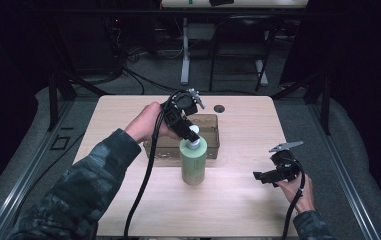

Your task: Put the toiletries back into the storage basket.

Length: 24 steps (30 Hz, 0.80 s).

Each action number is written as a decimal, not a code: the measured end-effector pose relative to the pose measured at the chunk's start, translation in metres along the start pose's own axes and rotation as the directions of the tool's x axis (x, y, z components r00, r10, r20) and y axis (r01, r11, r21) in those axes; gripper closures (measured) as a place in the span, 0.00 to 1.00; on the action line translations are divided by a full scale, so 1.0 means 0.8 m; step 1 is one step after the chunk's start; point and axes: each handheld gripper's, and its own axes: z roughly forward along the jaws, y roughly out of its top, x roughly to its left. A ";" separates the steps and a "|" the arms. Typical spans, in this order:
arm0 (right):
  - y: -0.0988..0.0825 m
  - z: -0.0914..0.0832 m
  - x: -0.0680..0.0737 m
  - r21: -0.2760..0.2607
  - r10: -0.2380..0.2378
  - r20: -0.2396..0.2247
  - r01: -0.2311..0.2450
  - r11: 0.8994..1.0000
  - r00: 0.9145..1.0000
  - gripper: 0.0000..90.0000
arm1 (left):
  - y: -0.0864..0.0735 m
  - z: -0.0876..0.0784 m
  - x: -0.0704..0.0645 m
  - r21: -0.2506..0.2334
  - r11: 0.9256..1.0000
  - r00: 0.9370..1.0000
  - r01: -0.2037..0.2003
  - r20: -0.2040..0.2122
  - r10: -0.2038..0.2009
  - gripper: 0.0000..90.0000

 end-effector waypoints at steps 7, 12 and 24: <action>0.000 0.000 0.000 0.000 -0.001 0.002 0.001 1.000 1.000 0.04 | 0.002 0.002 0.001 0.014 1.000 1.000 -0.008 0.005 0.008 0.69; 0.000 0.000 0.001 0.000 -0.001 0.004 0.001 1.000 1.000 0.04 | 0.005 0.001 0.000 0.034 0.999 1.000 -0.017 0.000 0.017 0.69; 0.000 -0.001 0.000 -0.003 -0.002 0.003 0.002 1.000 1.000 0.04 | 0.008 -0.001 -0.002 0.058 0.998 0.999 -0.034 -0.006 0.034 0.70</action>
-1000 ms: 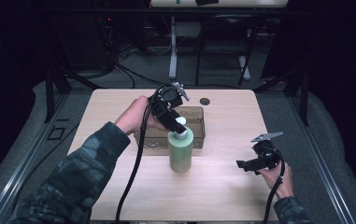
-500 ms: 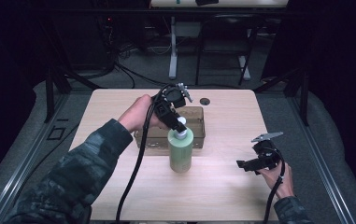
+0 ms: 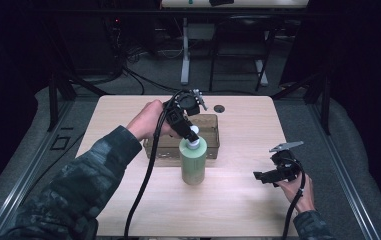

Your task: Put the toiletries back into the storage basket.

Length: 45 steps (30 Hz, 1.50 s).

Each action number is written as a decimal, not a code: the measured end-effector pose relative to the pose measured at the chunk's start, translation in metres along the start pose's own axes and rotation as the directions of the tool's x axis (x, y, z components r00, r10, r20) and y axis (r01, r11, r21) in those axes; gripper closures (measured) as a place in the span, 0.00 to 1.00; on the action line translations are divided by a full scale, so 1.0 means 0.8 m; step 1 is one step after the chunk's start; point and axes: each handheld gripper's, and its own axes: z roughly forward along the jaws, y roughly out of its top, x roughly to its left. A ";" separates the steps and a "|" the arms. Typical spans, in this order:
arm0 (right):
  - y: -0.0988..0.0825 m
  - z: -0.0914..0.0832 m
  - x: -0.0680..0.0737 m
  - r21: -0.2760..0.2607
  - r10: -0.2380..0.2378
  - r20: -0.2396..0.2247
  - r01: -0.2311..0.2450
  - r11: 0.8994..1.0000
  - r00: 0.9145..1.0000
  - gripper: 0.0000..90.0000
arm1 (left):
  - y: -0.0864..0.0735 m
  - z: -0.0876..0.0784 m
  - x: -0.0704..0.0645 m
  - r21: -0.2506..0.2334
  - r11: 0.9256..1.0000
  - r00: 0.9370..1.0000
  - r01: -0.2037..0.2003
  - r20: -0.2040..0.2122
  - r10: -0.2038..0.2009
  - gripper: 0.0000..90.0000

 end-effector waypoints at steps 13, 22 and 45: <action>0.003 -0.001 0.003 -0.011 -0.006 0.000 0.006 1.000 1.000 0.04 | -0.004 -0.023 -0.003 -0.024 1.000 1.000 -0.001 -0.010 0.001 0.70; 0.002 0.001 0.007 -0.001 -0.014 -0.002 0.014 1.000 1.000 0.04 | -0.006 -0.042 0.003 0.001 1.000 1.000 0.003 -0.025 -0.003 0.70; 0.006 -0.002 0.011 -0.013 -0.034 -0.005 0.034 0.999 0.999 0.00 | -0.027 -0.083 0.017 0.000 0.999 0.998 0.040 -0.057 -0.040 0.70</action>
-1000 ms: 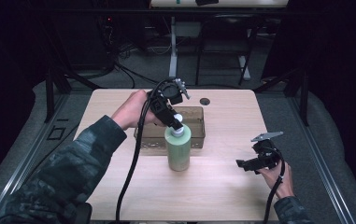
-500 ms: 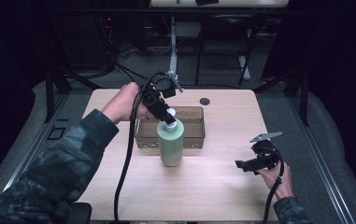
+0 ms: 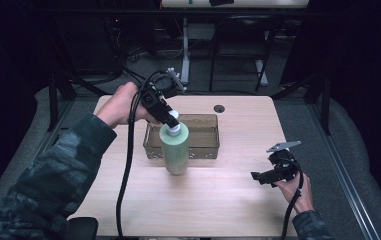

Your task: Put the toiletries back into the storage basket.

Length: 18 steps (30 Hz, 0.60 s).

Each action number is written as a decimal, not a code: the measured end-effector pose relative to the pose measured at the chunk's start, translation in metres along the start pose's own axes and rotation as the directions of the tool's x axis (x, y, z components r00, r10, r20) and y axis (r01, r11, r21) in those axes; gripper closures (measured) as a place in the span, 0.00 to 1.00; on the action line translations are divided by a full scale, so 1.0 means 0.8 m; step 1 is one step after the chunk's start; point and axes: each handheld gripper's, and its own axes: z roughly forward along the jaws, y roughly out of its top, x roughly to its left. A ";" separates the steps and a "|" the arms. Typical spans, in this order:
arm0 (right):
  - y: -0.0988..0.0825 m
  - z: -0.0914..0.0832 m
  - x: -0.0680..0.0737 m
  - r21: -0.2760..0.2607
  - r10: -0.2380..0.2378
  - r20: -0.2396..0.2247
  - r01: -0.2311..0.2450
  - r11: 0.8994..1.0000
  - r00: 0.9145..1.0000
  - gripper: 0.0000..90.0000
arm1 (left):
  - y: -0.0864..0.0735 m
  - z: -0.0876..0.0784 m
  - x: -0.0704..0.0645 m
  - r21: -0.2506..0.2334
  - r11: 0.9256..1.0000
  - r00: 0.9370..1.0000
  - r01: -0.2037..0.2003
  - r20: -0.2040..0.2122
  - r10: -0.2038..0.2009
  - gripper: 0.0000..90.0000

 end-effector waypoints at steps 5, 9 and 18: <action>-0.002 0.003 -0.002 0.011 0.003 0.003 -0.003 1.000 1.000 0.00 | -0.002 -0.009 0.001 0.010 1.000 1.000 0.001 0.000 -0.001 0.70; -0.002 0.003 -0.003 0.013 0.007 0.002 -0.007 1.000 1.000 0.00 | -0.002 -0.015 0.001 0.010 1.000 1.000 0.000 -0.002 0.000 0.70; -0.003 0.006 -0.005 0.023 0.004 0.001 -0.004 1.000 1.000 0.00 | 0.000 -0.030 0.006 0.019 1.000 1.000 -0.008 -0.027 0.009 0.70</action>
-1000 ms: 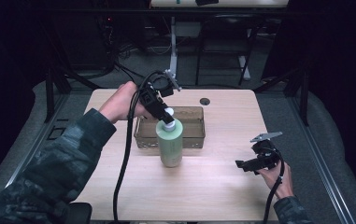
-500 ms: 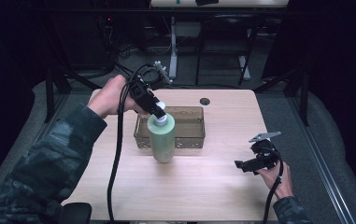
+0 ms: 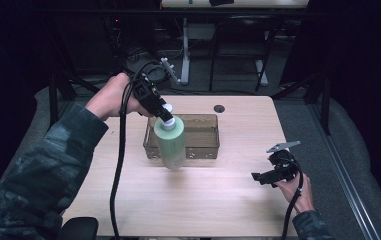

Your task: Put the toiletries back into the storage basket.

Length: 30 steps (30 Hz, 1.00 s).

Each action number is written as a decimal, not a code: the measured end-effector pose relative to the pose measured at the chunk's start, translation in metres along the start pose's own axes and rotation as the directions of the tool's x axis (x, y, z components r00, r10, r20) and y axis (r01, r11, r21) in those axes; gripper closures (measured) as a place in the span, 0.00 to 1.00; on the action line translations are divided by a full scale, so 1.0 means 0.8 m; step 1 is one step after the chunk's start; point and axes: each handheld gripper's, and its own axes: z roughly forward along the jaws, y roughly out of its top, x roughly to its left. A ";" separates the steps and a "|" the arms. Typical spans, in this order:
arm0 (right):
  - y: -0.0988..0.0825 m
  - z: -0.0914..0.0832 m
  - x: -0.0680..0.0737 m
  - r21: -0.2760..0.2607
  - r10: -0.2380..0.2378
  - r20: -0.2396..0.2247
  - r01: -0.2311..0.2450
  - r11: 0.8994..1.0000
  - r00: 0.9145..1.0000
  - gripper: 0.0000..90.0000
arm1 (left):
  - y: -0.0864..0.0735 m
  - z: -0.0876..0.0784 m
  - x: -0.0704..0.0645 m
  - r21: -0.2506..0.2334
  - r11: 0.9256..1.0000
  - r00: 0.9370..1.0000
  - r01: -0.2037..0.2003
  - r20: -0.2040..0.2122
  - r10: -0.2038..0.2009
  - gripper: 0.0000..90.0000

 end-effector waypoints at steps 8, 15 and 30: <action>-0.001 -0.002 -0.002 -0.002 0.004 0.006 -0.004 1.000 1.000 0.00 | 0.003 -0.027 0.004 -0.008 1.000 1.000 0.016 -0.024 -0.016 0.70; -0.001 -0.003 -0.003 -0.006 0.010 0.006 -0.010 1.000 1.000 0.00 | 0.005 -0.041 0.014 -0.007 1.000 0.998 0.030 -0.047 -0.030 0.70; -0.002 -0.005 -0.006 -0.005 0.012 0.010 -0.012 1.000 1.000 0.00 | 0.011 -0.051 0.042 0.008 0.997 0.992 0.082 -0.092 -0.081 0.70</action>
